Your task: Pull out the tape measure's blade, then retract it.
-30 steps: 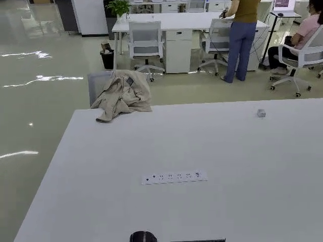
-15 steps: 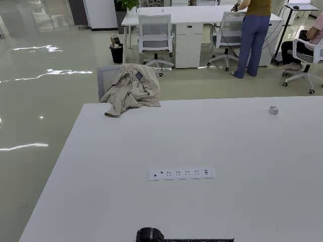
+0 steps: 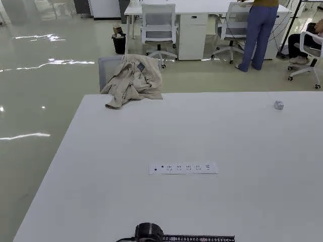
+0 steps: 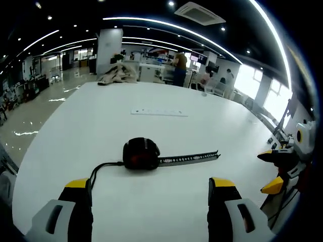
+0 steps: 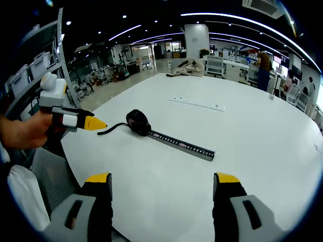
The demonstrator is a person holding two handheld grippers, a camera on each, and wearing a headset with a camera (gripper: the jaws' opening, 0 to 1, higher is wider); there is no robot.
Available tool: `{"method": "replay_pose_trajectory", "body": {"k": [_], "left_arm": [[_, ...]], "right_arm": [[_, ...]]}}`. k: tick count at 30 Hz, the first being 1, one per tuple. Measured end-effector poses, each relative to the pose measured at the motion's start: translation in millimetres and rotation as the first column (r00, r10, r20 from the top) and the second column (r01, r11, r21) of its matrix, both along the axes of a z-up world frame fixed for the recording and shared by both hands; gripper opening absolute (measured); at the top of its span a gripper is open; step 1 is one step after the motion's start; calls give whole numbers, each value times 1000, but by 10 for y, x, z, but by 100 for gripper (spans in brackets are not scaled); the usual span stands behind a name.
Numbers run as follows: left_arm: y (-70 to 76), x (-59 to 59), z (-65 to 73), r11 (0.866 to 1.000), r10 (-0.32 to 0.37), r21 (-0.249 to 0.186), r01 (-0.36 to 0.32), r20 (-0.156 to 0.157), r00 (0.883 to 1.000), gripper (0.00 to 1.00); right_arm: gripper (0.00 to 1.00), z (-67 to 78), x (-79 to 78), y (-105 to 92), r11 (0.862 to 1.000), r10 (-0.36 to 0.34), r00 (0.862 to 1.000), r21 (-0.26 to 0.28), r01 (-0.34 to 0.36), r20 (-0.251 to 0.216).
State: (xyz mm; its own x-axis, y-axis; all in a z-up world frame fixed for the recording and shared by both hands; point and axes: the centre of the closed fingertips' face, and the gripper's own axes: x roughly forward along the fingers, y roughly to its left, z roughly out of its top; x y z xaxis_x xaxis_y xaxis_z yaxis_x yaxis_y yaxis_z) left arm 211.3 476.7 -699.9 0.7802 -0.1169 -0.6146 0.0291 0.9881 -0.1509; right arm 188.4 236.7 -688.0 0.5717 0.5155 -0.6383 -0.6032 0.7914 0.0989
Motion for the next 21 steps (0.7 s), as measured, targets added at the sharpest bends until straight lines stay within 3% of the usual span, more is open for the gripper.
{"method": "replay_pose_trajectory", "body": {"k": [21], "left_arm": [[-39, 175, -213, 1000, 0, 26, 1, -37, 999, 91]], "right_arm": [[82, -265, 228, -43, 997, 56, 998, -60, -58, -24]]}}
